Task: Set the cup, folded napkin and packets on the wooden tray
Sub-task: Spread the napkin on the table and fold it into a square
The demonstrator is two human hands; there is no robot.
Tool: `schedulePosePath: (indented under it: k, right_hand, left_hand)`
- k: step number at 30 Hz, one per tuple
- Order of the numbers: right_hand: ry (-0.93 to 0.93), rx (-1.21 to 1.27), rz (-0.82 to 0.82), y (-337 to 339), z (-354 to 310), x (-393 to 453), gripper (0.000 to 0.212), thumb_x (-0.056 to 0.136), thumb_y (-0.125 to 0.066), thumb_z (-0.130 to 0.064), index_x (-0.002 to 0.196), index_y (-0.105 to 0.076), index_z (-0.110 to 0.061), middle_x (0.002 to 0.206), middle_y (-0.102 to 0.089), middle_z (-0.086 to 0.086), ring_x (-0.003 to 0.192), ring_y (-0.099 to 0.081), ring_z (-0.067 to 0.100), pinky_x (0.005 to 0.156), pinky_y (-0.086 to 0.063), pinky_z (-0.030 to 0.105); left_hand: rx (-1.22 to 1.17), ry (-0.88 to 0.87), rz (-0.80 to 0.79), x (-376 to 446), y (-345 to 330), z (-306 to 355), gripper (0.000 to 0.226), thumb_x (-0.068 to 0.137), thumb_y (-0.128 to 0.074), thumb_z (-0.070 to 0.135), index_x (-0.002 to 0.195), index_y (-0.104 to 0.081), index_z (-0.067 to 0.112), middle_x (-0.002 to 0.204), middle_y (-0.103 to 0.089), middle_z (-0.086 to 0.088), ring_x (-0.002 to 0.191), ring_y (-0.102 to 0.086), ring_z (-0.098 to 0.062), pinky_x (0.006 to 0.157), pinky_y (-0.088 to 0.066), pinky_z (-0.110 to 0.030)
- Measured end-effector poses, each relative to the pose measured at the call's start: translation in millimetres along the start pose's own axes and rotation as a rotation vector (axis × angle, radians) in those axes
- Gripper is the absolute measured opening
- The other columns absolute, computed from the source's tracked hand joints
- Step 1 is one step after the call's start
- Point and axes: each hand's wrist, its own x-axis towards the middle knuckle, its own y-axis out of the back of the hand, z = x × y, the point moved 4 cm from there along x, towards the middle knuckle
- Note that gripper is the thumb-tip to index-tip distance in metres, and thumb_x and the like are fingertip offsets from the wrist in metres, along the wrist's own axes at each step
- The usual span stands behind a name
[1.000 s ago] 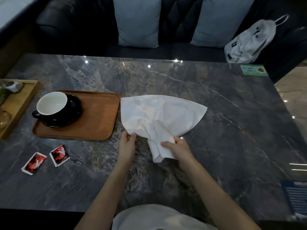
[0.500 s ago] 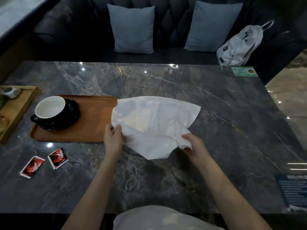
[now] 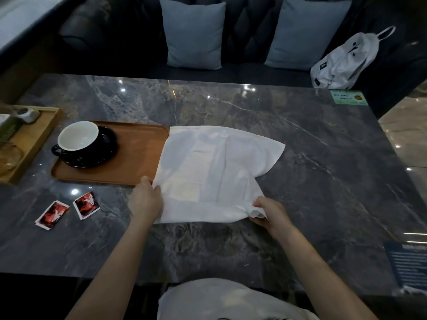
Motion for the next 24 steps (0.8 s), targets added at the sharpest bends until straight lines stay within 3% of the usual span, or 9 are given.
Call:
schedulePosePath:
  k: [3,5,7,9,11,13,18,21,24]
  right_hand:
    - [-0.013,-0.144,-0.108,-3.7,11.0,-3.2,0.013,0.075,-0.057,-0.004,0.086,-0.063,-0.001,0.089,-0.065,0.018,0.078,-0.062,0.028,0.071,-0.052,0.036]
    - [-0.031,-0.19,-0.182,-8.5,16.9,-6.1,0.023,0.072,-0.059,-0.004,0.092,-0.066,0.004,0.094,-0.066,0.022,0.083,-0.062,0.032,0.077,-0.049,0.039]
    - [-0.058,-0.213,-0.229,-13.1,21.3,-8.2,0.028,0.071,-0.059,-0.002,0.097,-0.066,0.007,0.096,-0.066,0.023,0.086,-0.062,0.033,0.079,-0.048,0.04]
    - [-0.067,-0.239,-0.262,-16.3,22.6,-11.1,0.027,0.074,-0.059,0.001,0.1,-0.067,0.004,0.099,-0.068,0.022,0.09,-0.064,0.034,0.081,-0.051,0.041]
    - [-0.053,-0.229,-0.268,-17.1,20.1,-12.3,0.03,0.073,-0.06,0.001,0.102,-0.067,0.001,0.102,-0.07,0.021,0.094,-0.066,0.035,0.084,-0.053,0.041]
    - [-0.027,-0.208,-0.227,-13.5,13.1,-13.1,0.031,0.072,-0.06,-0.001,0.102,-0.066,0.002,0.099,-0.07,0.021,0.09,-0.066,0.034,0.079,-0.055,0.039]
    - [-0.002,-0.052,-0.047,9.2,-6.7,-12.3,0.025,0.069,-0.058,-0.004,0.093,-0.064,-0.002,0.082,-0.064,0.016,0.077,-0.059,0.03,0.061,-0.049,0.032]
    - [0.125,0.097,0.105,30.3,-16.6,-12.1,0.022,0.07,-0.051,0.001,0.079,-0.062,-0.016,0.082,-0.058,0.011,0.073,-0.054,0.025,0.059,-0.045,0.031]
    - [0.262,0.104,0.19,49.1,-23.0,-28.5,0.035,0.079,-0.054,0.003,0.105,-0.058,-0.02,0.091,-0.058,0.004,0.075,-0.056,0.018,0.057,-0.051,0.023]
  left_hand:
    - [0.092,-0.196,0.025,-12.5,-7.9,9.6,0.04,0.085,-0.057,0.022,0.121,-0.05,0.005,0.121,-0.048,-0.021,0.108,-0.047,-0.04,0.085,-0.044,-0.047]
    - [0.059,-0.431,0.01,-30.4,-18.8,27.0,0.04,0.083,-0.054,0.03,0.115,-0.06,0.007,0.119,-0.056,-0.02,0.108,-0.053,-0.039,0.083,-0.047,-0.046]
    - [0.023,-0.572,-0.055,-52.1,-34.4,46.9,0.052,0.08,-0.037,0.042,0.103,-0.068,0.008,0.114,-0.062,-0.018,0.106,-0.059,-0.036,0.082,-0.05,-0.042]
    - [0.033,-0.565,-0.155,-72.1,-52.6,63.2,0.052,0.086,-0.032,0.042,0.113,-0.063,0.009,0.127,-0.056,-0.018,0.121,-0.051,-0.032,0.094,-0.046,-0.035]
    - [0.043,-0.46,-0.349,-87.9,-75.9,66.7,0.051,0.096,-0.028,0.04,0.139,-0.035,0.014,0.153,-0.021,-0.016,0.142,-0.016,-0.029,0.114,-0.02,-0.039]
    - [0.092,-0.417,-0.435,-96.1,-92.3,62.4,0.059,0.094,-0.019,0.045,0.146,-0.013,0.019,0.157,0.005,-0.014,0.144,0.007,-0.029,0.116,-0.002,-0.045]
    - [0.164,-0.467,-0.468,-95.4,-93.9,55.6,0.077,0.075,-0.007,0.048,0.147,0.0,0.02,0.155,0.016,-0.015,0.143,0.015,-0.029,0.115,0.004,-0.046]
    - [0.244,-0.504,-0.452,-97.1,-92.1,54.6,0.071,0.084,-0.015,0.045,0.147,0.004,0.019,0.155,0.017,-0.016,0.143,0.015,-0.031,0.115,0.004,-0.048]
    - [0.278,-0.502,-0.463,-97.7,-89.4,59.3,0.067,0.092,-0.029,0.037,0.147,0.004,0.018,0.154,0.017,-0.017,0.142,0.015,-0.032,0.115,0.003,-0.049]
